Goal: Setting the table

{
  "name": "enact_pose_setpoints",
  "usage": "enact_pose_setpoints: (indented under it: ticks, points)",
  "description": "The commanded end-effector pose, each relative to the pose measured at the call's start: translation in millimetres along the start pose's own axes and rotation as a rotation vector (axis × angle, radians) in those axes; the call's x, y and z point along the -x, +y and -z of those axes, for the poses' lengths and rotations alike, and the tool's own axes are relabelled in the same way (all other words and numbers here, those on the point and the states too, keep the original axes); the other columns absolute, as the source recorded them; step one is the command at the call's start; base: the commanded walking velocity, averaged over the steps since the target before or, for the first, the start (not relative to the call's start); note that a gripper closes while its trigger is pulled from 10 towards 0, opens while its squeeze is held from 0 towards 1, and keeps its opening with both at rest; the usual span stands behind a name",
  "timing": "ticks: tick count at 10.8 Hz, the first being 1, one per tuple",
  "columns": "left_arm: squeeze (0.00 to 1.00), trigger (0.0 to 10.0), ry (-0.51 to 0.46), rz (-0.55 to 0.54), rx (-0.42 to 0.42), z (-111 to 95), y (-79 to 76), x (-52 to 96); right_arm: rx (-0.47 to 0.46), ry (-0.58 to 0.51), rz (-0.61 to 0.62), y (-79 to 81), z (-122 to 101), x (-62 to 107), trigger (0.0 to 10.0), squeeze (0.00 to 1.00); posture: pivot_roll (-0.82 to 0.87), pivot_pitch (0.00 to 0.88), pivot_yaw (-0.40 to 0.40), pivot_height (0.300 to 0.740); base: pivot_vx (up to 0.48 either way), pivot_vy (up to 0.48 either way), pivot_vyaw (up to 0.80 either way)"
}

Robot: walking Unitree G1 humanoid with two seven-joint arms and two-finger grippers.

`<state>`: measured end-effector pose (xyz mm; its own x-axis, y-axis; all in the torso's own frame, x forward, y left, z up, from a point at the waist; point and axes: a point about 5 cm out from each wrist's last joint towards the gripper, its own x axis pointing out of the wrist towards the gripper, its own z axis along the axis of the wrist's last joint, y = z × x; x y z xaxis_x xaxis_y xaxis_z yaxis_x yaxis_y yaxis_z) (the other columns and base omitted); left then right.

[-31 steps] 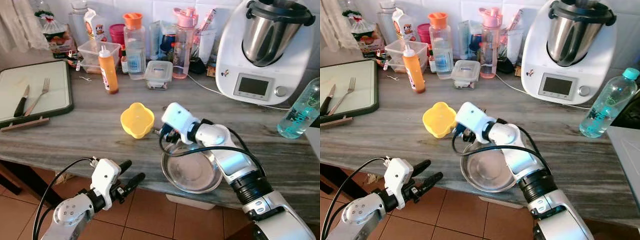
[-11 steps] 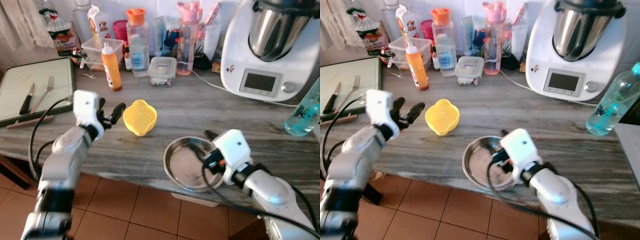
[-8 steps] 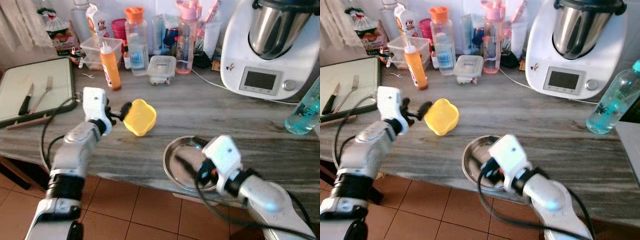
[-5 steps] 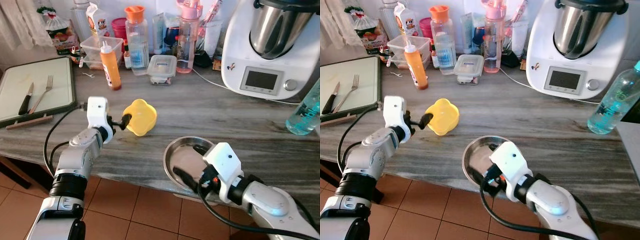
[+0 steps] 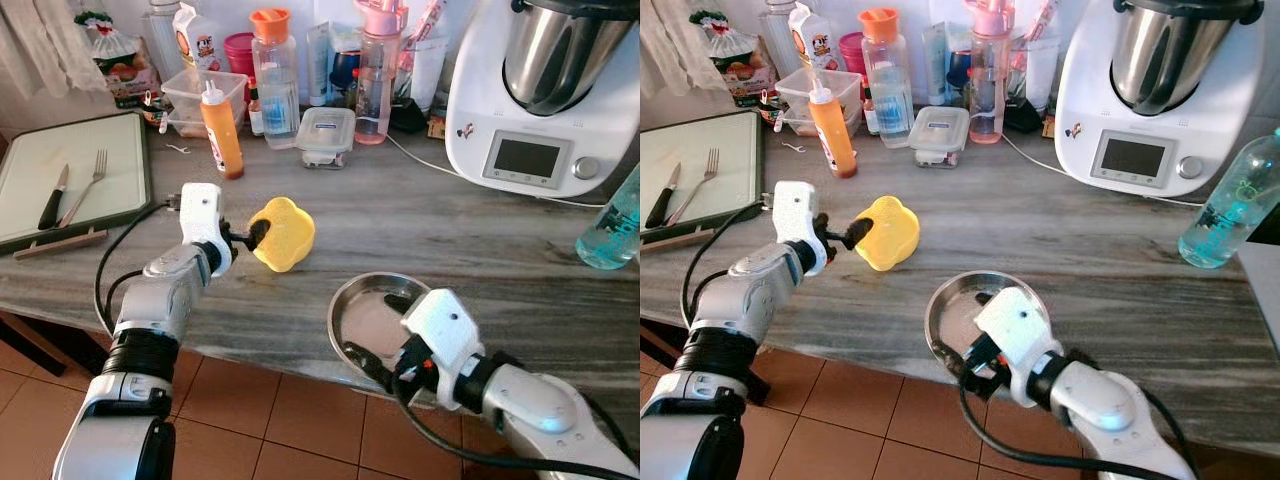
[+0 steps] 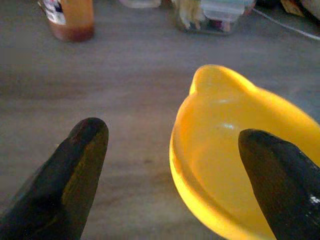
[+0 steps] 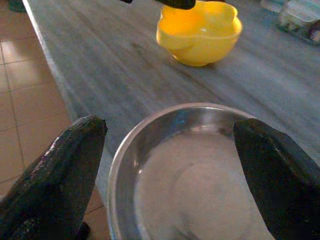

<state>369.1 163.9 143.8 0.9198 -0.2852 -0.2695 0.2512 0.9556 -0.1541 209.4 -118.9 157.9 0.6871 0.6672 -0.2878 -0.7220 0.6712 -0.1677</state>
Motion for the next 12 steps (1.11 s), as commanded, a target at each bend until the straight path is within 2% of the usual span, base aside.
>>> enact_pose_setpoints:
  ticks: [1,2,3,8,9,12]
  points:
    - [0.0,10.0,0.017,0.012,0.0,0,-2.3,-1.3,0.011,0.001,-0.005,-1.7,-1,-1.2,10.0,0.24,-0.02,0.062,0.059,0.74,0.0,0.0,0.0]
    - [0.0,5.5,0.017,0.018,0.001,0,-3.0,-1.8,0.014,0.002,-0.003,-2.5,-1,-1.6,10.0,0.24,-0.02,0.061,0.059,0.74,0.0,0.0,0.0]
    - [0.0,0.0,0.032,0.045,-0.013,1,-5.9,-2.8,0.016,0.002,-0.006,-2.5,-1,-2.3,10.0,0.24,-0.02,0.058,0.056,0.74,0.0,0.0,0.0]
    - [0.0,0.0,0.079,0.114,-0.058,8,-10.2,-0.3,0.021,0.003,-0.008,-2.4,1,-6.3,10.0,0.24,-0.01,0.058,0.057,0.74,0.0,0.0,0.0]
    - [0.0,0.0,0.109,0.159,-0.081,10,-11.9,1.9,0.02,0.003,-0.007,-2.0,1,-6.8,10.0,0.24,-0.01,0.06,0.057,0.74,0.0,0.0,0.0]
    - [0.0,0.0,0.124,0.209,-0.107,8,-8.5,6.6,0.024,0.005,-0.01,-1.8,2,-7.8,10.0,0.24,-0.01,0.062,0.054,0.74,0.0,0.0,0.0]
